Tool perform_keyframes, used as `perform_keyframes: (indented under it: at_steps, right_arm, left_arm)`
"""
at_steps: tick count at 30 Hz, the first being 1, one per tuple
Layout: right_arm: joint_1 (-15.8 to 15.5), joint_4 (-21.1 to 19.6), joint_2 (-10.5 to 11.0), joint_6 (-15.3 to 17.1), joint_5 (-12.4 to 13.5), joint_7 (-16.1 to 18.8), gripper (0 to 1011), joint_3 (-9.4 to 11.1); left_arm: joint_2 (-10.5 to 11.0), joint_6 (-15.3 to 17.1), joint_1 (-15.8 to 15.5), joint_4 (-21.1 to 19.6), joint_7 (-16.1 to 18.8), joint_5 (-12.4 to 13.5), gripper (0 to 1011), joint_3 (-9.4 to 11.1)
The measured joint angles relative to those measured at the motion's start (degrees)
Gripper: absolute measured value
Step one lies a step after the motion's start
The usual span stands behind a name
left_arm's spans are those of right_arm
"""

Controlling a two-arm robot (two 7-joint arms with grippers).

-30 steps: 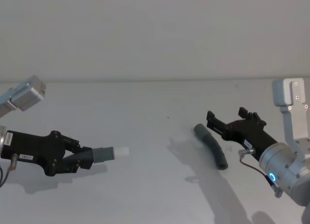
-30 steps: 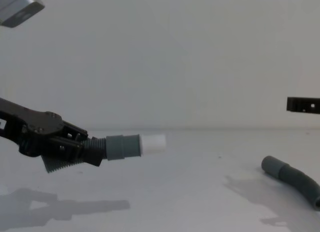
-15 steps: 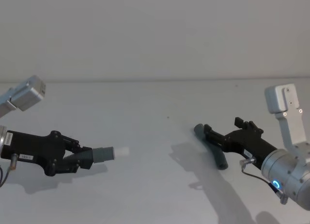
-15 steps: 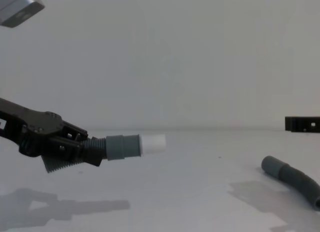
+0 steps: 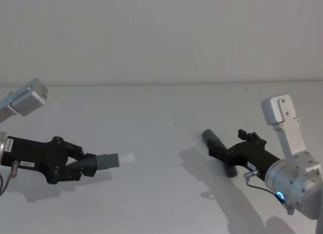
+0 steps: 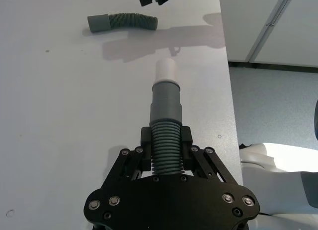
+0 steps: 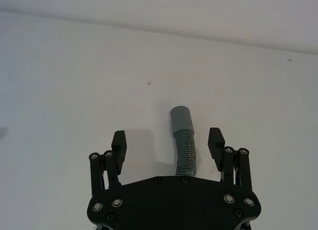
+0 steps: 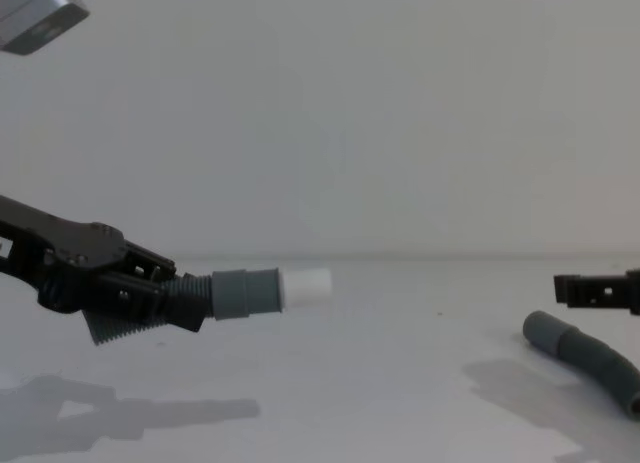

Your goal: Use both hands to pick up one end of the pipe from the table, align the ends, and insert them.

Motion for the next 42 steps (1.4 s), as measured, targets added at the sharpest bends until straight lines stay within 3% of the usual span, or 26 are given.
perform_keyframes:
  at_steps: [10, 24, 42]
  right_arm:
    - [1.4, 3.5, -1.1, -0.4, -0.9, 0.3, 1000, -0.7]
    - [3.2, 7.8, -3.3, -0.2, -0.7, 0.1, 1000, 0.2]
    - [4.9, 11.5, -3.7, 0.8, -1.0, 1.4, 1000, 0.2]
  left_arm:
    - [0.0, 0.0, 0.0, 0.0, 0.0, 0.0, 301, 0.0]
    - [0.0, 0.0, 0.0, 0.0, 0.0, 0.0, 301, 0.0]
    - [0.0, 0.0, 0.0, 0.0, 0.0, 0.0, 301, 0.0]
